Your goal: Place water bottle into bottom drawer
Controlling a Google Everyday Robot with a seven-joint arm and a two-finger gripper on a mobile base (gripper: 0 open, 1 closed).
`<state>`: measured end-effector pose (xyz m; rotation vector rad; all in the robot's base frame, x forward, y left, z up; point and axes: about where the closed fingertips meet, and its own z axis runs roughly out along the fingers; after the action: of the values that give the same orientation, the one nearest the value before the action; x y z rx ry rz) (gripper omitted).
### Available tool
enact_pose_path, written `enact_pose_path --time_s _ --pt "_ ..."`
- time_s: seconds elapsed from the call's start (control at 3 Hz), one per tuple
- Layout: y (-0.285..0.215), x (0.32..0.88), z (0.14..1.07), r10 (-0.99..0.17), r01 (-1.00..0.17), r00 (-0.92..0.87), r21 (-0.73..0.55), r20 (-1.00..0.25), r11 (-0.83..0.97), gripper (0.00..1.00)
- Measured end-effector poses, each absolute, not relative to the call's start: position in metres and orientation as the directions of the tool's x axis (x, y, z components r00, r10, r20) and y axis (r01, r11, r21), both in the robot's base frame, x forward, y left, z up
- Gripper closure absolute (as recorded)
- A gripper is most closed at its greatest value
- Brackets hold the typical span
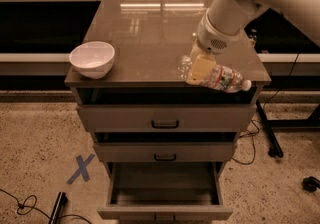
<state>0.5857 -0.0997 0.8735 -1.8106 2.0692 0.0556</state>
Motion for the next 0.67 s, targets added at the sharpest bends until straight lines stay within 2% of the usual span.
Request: enact_pose_path --time_s 0.67 --pt "-0.092 0.574 0.812 -0.926 -0.982 -0.025 -0.164 -0.376 0.093 1.0"
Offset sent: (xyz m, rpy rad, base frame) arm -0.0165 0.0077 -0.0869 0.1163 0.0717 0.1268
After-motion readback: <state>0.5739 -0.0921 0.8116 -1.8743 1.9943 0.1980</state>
